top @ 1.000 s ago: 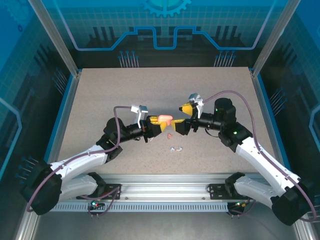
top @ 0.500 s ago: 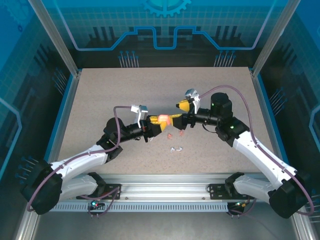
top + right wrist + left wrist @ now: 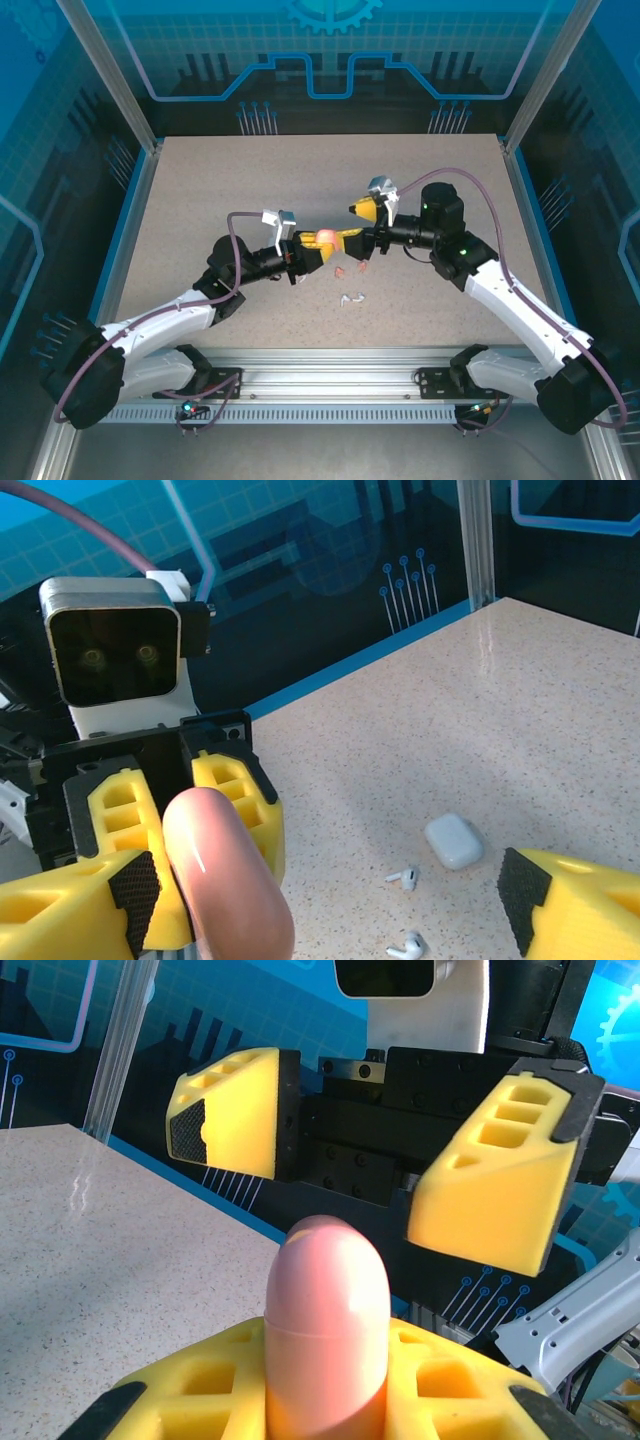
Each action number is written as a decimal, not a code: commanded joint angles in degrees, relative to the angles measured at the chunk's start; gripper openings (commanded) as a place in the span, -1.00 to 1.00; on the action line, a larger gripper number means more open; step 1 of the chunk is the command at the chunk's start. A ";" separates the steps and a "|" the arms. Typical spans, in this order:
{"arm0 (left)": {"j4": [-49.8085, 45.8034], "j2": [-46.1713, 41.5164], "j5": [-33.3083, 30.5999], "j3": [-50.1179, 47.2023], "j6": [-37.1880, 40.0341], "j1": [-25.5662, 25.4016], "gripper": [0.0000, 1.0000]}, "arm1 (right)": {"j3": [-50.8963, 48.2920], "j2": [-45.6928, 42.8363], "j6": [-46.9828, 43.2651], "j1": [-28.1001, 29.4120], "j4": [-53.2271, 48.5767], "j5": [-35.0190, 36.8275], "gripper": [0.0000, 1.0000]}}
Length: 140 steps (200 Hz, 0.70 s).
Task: Insert the wireless bluetooth earbuds into the charging case
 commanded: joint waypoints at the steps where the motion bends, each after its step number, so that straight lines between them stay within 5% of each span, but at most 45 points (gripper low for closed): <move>1: 2.41 -0.45 0.81 0.56 0.19 -0.41 -1.00 | -0.59 0.20 -1.32 1.08 0.68 -1.75 0.83; 140: 2.10 -1.22 0.80 -0.05 0.24 -0.44 -1.00 | 2.41 3.58 -0.53 0.48 -2.16 5.42 0.66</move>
